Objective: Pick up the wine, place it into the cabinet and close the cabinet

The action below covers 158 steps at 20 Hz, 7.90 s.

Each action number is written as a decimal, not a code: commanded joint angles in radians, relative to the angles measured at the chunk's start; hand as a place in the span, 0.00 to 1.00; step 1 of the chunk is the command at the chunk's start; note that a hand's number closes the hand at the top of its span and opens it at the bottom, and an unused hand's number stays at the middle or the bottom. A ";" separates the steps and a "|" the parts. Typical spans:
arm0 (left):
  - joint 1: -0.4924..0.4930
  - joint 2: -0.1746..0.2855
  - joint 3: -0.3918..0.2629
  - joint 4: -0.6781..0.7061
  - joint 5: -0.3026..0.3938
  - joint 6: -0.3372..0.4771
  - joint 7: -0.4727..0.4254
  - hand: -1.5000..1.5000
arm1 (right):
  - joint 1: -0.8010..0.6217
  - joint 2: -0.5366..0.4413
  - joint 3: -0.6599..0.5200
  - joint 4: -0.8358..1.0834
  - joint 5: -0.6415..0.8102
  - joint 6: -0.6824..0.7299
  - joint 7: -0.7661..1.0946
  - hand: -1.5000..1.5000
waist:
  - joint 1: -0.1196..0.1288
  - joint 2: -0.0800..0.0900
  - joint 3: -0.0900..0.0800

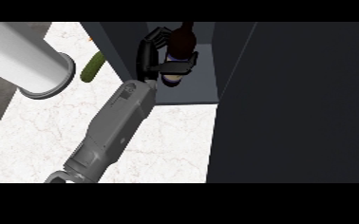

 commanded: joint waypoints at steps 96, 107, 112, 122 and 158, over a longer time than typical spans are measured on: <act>-0.082 -0.002 0.147 0.455 0.152 -0.239 -0.394 0.00 | -0.083 0.036 0.088 0.004 -0.015 -0.045 0.031 0.00 | -0.045 0.002 -0.001; 0.118 -0.001 -0.237 0.098 0.357 -0.077 -0.322 0.00 | -0.053 0.014 0.052 -0.004 -0.030 -0.029 0.008 0.00 | -0.020 -0.004 0.000; 0.267 -0.001 -0.387 -0.181 0.371 0.112 -0.276 0.00 | 0.033 0.016 0.051 -0.052 -0.006 -0.026 -0.025 0.00 | 0.012 -0.009 0.001; 0.522 0.014 -0.502 -0.639 0.217 0.253 -0.162 0.00 | 0.017 -0.022 -0.003 -0.140 -0.068 -0.042 0.091 0.00 | 0.030 -0.011 0.001; 1.179 0.591 -0.385 -1.442 0.200 -0.007 -0.112 0.00 | 0.147 0.038 0.244 -0.087 -0.188 0.057 0.166 1.00 | 0.034 -0.008 0.000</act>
